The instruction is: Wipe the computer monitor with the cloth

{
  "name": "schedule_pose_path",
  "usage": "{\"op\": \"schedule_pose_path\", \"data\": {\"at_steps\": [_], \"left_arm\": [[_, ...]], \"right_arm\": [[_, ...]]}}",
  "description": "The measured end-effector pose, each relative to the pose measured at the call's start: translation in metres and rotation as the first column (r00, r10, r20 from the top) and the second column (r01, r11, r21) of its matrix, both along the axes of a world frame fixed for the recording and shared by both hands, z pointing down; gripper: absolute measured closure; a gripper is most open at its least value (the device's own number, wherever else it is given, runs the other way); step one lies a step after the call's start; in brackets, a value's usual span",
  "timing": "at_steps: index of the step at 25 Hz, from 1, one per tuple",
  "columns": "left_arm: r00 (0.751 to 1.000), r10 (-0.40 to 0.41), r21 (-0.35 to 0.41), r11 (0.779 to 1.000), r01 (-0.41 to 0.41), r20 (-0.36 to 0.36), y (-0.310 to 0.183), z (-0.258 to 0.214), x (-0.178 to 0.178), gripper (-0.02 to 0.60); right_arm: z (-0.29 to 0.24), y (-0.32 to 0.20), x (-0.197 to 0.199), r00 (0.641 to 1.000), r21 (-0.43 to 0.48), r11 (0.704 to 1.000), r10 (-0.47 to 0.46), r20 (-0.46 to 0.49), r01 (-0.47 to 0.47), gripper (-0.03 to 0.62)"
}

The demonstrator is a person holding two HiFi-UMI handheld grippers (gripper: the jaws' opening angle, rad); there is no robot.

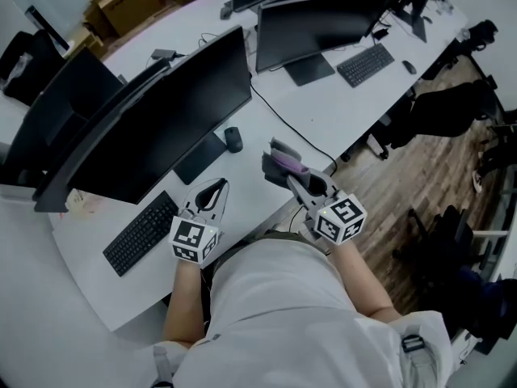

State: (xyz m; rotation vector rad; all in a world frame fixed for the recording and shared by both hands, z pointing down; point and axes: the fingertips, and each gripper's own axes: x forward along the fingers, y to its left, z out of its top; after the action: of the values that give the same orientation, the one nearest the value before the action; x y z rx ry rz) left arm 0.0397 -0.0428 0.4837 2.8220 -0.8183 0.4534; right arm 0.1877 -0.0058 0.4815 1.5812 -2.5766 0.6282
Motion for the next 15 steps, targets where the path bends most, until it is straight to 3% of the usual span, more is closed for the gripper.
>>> {"op": "schedule_pose_path", "data": {"at_steps": [15], "left_arm": [[1.000,0.018,0.005,1.000,-0.018,0.005,0.008,-0.001,0.013,0.578]], "right_arm": [[0.002,0.010,0.015,1.000,-0.011,1.000,0.025,0.010,-0.025,0.522]]}}
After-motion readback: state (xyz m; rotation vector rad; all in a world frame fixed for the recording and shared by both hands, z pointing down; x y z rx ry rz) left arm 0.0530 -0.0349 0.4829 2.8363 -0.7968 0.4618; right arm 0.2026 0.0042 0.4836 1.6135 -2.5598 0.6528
